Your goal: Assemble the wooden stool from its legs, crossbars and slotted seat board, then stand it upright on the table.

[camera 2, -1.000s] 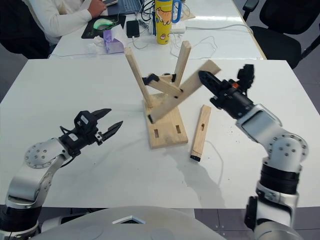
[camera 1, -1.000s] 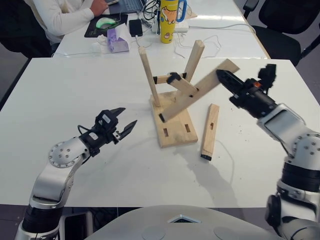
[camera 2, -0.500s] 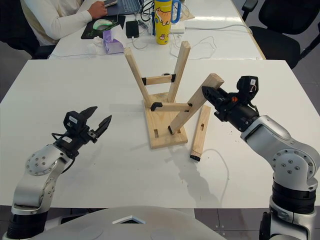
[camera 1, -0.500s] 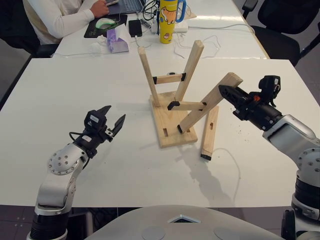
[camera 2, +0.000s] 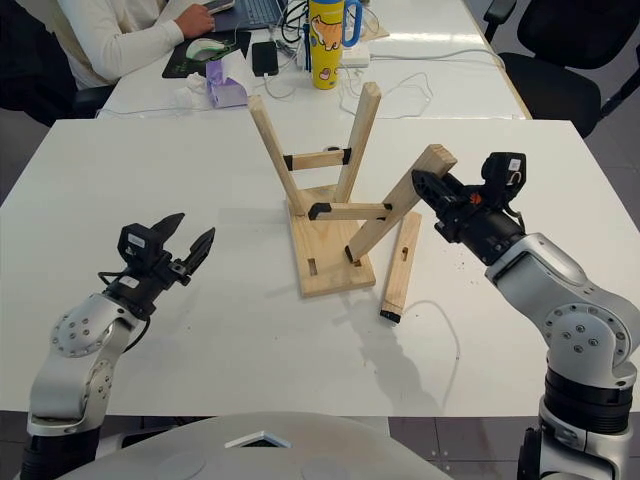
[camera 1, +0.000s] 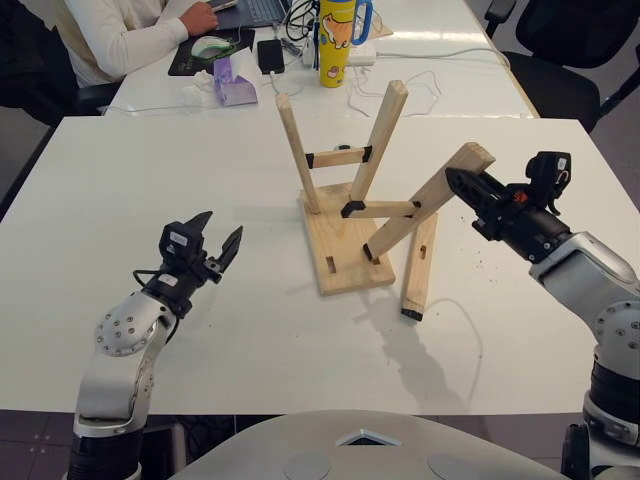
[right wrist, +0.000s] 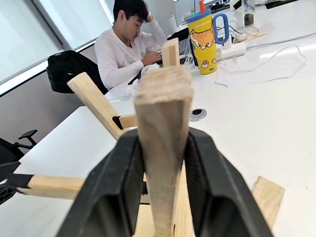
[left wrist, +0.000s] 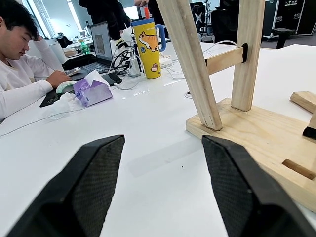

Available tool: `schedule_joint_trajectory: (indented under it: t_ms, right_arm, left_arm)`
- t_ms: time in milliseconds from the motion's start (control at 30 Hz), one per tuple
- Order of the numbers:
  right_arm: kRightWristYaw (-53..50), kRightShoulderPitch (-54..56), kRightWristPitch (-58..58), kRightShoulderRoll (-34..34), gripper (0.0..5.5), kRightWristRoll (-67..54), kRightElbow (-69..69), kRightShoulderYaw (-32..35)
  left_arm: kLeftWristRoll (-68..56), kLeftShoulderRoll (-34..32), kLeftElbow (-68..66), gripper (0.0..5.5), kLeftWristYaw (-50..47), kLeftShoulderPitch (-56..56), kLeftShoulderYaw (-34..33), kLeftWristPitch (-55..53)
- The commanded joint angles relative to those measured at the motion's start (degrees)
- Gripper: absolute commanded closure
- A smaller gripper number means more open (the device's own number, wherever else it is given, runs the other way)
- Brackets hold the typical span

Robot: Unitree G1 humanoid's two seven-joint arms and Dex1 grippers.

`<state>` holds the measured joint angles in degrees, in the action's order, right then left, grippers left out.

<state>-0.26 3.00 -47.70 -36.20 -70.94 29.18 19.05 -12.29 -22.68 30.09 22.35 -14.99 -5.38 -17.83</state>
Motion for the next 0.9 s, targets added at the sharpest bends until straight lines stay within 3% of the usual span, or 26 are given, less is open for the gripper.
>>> schedule_joint_trajectory:
  t_ms: [33,900]
  right_arm:
    - [-0.13,0.08,-1.42,-0.81,4.46,-1.81,0.77,1.06]
    - [2.96,-3.37,-0.62,-0.82,4.46,0.91,1.14,3.29]
  left_arm:
    - [0.22,0.79,0.83,2.59,-0.98,-2.06,-0.83,0.71]
    - [0.85,3.57,3.33,2.59,-5.21,-4.82,-2.58,1.98]
